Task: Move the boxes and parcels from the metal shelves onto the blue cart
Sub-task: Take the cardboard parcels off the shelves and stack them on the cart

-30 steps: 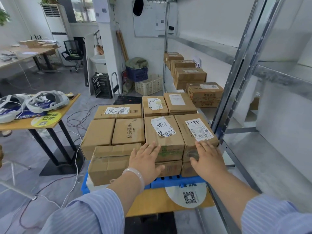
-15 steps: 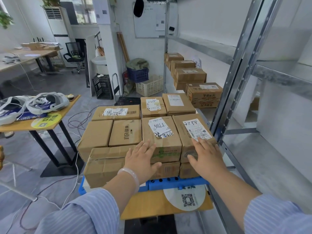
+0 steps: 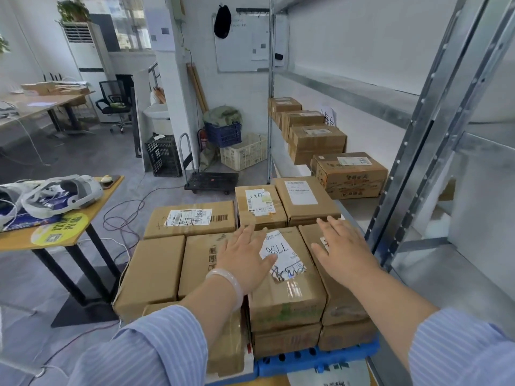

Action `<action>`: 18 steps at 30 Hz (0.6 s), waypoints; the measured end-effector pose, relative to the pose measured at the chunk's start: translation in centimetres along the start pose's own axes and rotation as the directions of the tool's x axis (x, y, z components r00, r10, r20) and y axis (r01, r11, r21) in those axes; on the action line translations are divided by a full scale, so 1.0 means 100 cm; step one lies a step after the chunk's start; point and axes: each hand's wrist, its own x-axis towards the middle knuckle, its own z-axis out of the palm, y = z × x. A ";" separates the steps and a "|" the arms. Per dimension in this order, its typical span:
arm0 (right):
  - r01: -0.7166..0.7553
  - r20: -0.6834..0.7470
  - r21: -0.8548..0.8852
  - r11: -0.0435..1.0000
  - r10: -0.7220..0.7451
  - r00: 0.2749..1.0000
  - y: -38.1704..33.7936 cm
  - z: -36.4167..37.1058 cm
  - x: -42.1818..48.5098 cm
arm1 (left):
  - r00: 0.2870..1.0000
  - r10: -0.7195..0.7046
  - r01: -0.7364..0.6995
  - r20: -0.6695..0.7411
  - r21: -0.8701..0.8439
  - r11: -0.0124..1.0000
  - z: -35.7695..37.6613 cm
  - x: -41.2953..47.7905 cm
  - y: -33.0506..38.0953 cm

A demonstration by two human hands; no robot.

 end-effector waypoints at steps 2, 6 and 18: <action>-0.028 0.001 0.001 1.000 0.028 1.000 0.003 -0.001 0.020 | 1.000 0.017 -0.017 0.013 0.017 1.000 -0.002 0.023 -0.006; -0.064 0.054 0.003 0.998 0.063 0.996 0.015 0.002 0.054 | 0.999 0.014 -0.015 0.047 0.008 1.000 0.000 0.061 -0.012; -0.201 0.236 0.330 0.922 0.125 0.964 0.065 0.006 0.145 | 0.994 -0.002 0.005 0.111 -0.028 1.000 0.019 0.135 0.049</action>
